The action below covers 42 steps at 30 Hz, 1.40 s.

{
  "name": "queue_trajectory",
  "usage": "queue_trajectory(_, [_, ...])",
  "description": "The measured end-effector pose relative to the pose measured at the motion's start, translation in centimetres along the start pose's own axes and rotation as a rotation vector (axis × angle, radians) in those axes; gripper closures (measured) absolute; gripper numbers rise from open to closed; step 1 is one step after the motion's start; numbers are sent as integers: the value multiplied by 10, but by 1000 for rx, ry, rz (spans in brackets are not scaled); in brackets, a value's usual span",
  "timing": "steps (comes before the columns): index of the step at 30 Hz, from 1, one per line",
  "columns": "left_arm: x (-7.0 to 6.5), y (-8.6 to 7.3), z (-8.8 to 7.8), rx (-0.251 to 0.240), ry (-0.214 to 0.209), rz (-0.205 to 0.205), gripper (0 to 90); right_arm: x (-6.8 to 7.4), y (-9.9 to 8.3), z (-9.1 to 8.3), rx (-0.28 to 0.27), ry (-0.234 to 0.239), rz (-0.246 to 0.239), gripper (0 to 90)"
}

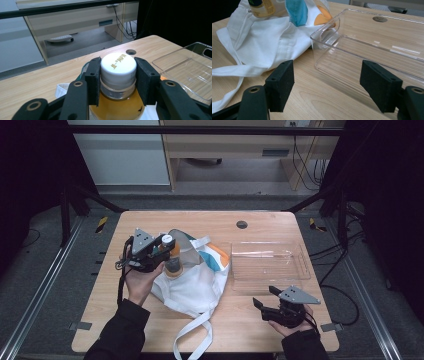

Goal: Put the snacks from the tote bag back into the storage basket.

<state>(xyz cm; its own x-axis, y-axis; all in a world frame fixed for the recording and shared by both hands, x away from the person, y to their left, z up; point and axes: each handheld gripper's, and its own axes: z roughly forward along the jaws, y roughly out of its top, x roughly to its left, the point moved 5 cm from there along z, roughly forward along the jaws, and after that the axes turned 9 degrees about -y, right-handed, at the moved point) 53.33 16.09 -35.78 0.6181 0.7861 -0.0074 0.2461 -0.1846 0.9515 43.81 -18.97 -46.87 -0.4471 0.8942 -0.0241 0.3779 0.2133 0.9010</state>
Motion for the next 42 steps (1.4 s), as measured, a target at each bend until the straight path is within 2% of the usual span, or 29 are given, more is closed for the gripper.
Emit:
queue_trajectory(11, [-12,10,-9,-23,-26,-6,586,0,1,-1,-10,0,2,259])
queue_trajectory(27, [-34,20,-18,-41,-72,18,586,-1,0,-1,-9,4,3,212])
queue_trajectory(42, [-55,30,-14,-50,-114,31,586,0,-1,1,7,2,-4,206])
